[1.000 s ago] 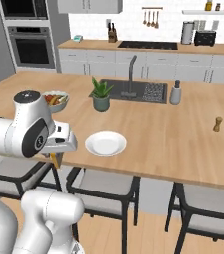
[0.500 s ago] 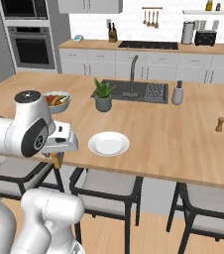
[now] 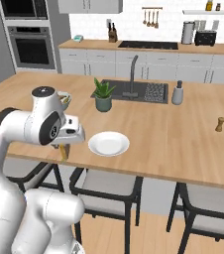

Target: Start the toaster. Once the lever pops up, take the bread to the plate on the dining counter.

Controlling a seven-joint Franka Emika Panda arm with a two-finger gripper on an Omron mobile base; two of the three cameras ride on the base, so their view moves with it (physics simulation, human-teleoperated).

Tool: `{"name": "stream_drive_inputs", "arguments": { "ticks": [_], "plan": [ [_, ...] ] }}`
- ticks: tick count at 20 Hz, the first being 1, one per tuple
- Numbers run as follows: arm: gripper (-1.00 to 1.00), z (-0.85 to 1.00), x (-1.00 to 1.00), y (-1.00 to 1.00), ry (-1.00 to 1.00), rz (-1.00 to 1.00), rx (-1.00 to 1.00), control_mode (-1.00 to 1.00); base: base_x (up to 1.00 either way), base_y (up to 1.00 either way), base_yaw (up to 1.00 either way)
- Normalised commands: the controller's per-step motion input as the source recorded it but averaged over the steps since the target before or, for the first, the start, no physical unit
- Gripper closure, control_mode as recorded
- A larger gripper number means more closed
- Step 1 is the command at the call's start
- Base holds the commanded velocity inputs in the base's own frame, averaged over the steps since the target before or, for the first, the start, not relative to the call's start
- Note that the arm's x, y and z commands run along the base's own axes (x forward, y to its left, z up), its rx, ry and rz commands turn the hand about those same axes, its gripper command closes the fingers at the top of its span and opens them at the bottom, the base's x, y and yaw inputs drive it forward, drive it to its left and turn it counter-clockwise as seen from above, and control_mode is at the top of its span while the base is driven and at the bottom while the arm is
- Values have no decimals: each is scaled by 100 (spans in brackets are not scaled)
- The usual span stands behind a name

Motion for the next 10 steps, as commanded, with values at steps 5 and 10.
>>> {"name": "stream_drive_inputs", "arguments": {
  "ticks": [5, 10],
  "plan": [
    [100, -3, 100, 0, 19, 2, 0, -100, 0, 0, 0],
    [100, 0, 100, -28, 25, -1, 4, -100, 0, 0, 0]
  ]
}}
